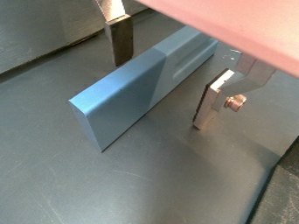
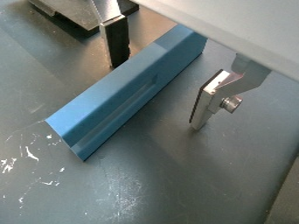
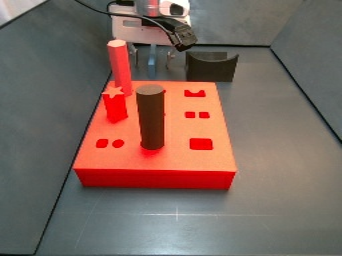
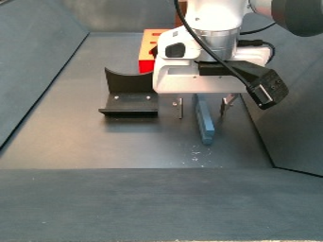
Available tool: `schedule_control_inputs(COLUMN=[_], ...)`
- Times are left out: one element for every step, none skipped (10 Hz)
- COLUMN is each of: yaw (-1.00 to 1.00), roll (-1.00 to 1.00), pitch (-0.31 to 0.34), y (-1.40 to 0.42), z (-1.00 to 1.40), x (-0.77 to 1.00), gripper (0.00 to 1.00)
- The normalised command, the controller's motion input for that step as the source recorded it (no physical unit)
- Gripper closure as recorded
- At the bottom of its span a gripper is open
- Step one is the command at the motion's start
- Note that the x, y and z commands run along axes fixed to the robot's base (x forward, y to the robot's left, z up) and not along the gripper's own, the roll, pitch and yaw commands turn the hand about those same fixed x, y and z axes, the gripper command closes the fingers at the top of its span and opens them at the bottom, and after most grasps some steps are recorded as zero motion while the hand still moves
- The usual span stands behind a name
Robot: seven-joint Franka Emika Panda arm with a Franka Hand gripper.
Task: Pick up the double-square object. Move up. Rotate the double-square object. Place the double-square object on the fixture. Regrasp the double-square object. Move to above the board. Insert the double-square object.
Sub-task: Rotate the double-square object, then move up, then place the double-square object on the fixture.
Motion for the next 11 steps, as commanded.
schedule_control_inputs(yaw=[0.00,0.00,0.00,0.00,-0.01,-0.01,-0.01,0.00,0.00,-0.01,-0.01], roll=[0.00,0.00,0.00,0.01,0.01,0.03,0.04,0.00,0.00,0.02,0.03], pitch=[0.000,0.000,0.008,0.027,0.035,0.049,0.052,0.000,0.003,0.018,0.021], y=[0.00,0.00,0.00,0.00,0.01,0.01,0.01,0.00,0.00,0.00,0.00], z=[0.00,0.83,0.82,0.69,0.61,0.42,0.27,1.00,1.00,1.00,1.00], x=[0.00,0.00,-0.01,-0.03,-0.03,-0.02,-0.02,0.00,0.00,-0.01,-0.02], gripper=[1.00,1.00,1.00,1.00,1.00,1.00,1.00,1.00,1.00,1.00,1.00])
